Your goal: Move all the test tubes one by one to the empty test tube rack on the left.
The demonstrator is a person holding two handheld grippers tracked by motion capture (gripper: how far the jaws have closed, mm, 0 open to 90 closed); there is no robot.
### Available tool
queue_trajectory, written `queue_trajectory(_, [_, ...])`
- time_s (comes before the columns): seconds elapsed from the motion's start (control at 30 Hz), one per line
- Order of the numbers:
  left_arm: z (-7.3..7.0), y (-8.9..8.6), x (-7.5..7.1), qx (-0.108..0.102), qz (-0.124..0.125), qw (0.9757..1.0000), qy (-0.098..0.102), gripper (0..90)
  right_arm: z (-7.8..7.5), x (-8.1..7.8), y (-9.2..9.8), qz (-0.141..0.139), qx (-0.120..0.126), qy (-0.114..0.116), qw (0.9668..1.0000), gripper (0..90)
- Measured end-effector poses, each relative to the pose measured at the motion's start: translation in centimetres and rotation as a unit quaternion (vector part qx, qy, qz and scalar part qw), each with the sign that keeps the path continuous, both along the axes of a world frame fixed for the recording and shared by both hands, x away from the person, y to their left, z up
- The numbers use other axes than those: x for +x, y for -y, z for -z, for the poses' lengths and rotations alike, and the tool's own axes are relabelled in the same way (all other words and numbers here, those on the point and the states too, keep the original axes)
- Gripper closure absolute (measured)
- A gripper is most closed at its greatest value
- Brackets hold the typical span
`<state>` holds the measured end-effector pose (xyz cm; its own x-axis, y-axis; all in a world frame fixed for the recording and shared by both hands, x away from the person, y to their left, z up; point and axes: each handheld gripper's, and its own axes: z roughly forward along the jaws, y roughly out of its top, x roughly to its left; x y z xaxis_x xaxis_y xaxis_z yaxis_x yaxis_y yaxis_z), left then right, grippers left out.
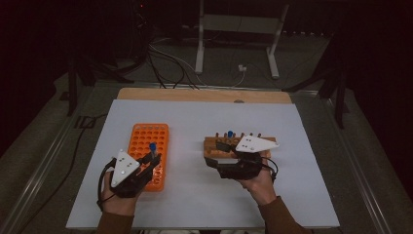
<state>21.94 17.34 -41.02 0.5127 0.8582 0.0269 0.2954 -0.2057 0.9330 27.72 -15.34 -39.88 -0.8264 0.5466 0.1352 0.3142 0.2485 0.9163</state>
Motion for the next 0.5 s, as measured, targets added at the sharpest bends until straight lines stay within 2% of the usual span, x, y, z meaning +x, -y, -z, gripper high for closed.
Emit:
queue_trajectory(0.27, [-0.1,-1.8,-0.5,-0.006,-0.027,0.9996,0.007,77.5,0.2,-0.1,-0.1,-0.003,-0.001,0.001,1.0,36.4])
queue_trajectory(0.5, [1.3,-2.6,-1.3,-0.002,-0.045,0.999,-0.003,77.5,0.2,-0.2,0.0,-0.005,0.001,0.004,1.0,37.2])
